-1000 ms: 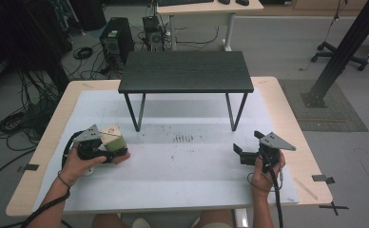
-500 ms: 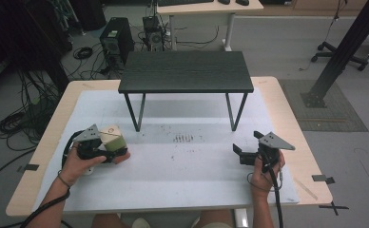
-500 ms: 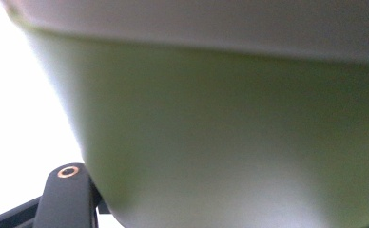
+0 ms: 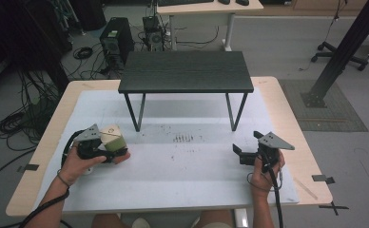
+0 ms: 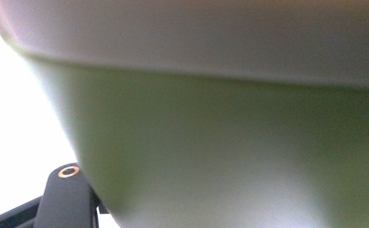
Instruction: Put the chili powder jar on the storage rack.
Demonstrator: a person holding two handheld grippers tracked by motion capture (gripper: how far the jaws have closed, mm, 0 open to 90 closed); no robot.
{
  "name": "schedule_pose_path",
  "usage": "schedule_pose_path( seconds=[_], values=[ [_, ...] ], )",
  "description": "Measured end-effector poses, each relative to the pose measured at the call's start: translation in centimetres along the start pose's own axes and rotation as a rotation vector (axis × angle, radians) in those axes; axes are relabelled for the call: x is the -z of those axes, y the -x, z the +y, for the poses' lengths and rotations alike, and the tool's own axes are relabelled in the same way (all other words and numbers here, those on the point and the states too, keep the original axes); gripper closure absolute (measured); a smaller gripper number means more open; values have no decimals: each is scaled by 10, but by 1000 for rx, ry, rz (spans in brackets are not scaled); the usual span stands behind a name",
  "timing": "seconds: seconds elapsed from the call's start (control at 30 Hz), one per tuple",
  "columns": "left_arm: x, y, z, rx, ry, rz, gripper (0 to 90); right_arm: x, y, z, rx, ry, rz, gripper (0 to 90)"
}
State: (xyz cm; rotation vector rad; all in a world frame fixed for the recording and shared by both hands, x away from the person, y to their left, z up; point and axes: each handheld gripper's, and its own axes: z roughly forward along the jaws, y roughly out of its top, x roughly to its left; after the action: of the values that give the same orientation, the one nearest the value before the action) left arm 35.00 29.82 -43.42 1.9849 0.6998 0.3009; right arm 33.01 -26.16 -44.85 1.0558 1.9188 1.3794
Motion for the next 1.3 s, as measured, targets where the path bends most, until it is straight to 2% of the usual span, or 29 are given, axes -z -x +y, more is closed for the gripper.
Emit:
schedule_pose_path(
  seconds=[0.37,0.57,0.8,0.93,1.13,1.3],
  values=[
    [4,2,2,-13,-13,3,296,0,0,0,1,2,-3,11],
    [10,5,9,-24,3,-8,297,0,0,0,2,4,-3,11],
    [19,7,29,-17,40,-34,298,0,0,0,5,-1,-1,11],
    [21,9,43,-37,35,-30,298,1,0,0,4,3,-2,11],
    [25,12,64,-54,58,-46,299,1,0,0,6,0,3,11],
    [28,13,88,-74,62,-47,299,1,0,0,7,-2,4,11]
  ],
)
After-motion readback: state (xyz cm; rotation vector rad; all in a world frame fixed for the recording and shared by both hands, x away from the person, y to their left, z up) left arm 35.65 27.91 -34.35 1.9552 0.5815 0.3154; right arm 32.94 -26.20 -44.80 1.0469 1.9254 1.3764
